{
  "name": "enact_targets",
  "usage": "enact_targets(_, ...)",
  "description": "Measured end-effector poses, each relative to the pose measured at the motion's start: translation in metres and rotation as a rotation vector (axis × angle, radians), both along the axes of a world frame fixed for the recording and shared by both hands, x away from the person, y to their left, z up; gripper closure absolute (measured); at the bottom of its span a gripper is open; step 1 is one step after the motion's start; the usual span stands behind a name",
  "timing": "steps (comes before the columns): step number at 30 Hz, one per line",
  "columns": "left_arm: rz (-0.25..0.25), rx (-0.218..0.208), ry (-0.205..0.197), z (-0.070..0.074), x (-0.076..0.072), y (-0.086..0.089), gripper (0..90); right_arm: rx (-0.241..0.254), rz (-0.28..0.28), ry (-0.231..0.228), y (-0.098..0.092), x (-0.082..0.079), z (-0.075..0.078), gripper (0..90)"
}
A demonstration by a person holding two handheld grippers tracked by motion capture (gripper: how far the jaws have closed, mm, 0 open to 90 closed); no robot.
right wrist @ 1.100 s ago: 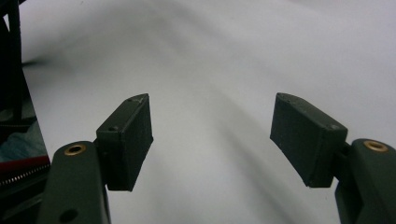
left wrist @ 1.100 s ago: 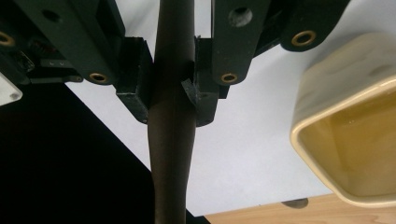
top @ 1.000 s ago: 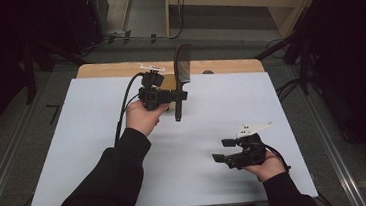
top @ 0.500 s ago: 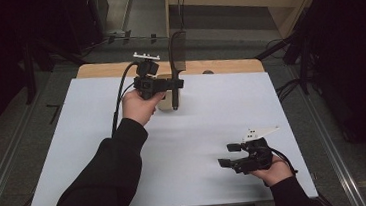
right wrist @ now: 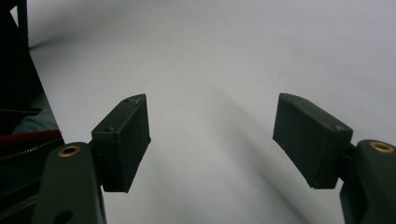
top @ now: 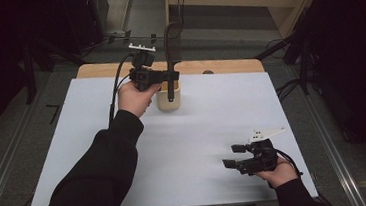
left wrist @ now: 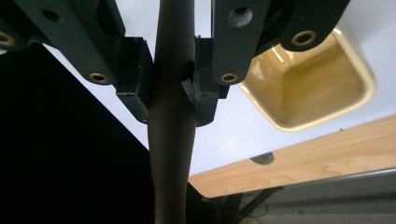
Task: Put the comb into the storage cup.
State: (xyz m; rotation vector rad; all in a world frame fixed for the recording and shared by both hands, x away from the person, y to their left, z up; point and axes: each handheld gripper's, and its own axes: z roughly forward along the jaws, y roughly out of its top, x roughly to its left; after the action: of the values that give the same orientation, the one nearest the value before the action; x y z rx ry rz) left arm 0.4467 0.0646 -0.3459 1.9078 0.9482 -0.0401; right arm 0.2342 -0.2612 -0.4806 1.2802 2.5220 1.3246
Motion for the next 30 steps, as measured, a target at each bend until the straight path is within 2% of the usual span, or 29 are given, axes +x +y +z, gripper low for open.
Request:
enact_targets(7, 0.007, 0.022, -0.021, 0.000, 0.009, 0.002, 72.6, 0.005, -0.005, 0.002, -0.003, -0.002, -0.001, 25.2)
enact_targets(13, 0.035, -0.002, -0.043, 0.002, 0.016, 0.006, 72.6, 0.009, -0.014, 0.006, -0.005, -0.004, 0.000, 25.3)
enact_targets(15, 0.042, 0.006, -0.058, 0.003, 0.019, 0.006, 72.6, 0.007, -0.012, 0.004, -0.005, -0.004, 0.000, 25.3)
enact_targets(19, 0.056, -0.011, -0.093, 0.003, 0.021, 0.008, 72.5, 0.003, -0.015, 0.000, -0.006, -0.004, 0.000, 25.3)
enact_targets(21, 0.069, 0.001, -0.096, 0.001, 0.023, 0.008, 72.6, 0.003, -0.017, 0.001, -0.006, -0.005, 0.000, 25.2)
enact_targets(24, 0.084, -0.019, -0.093, 0.001, 0.027, 0.009, 72.6, 0.004, -0.017, 0.003, -0.006, -0.005, -0.001, 25.3)
enact_targets(30, 0.090, -0.005, -0.120, 0.003, 0.032, 0.006, 72.6, 0.004, -0.019, 0.000, -0.006, -0.005, -0.001, 25.1)
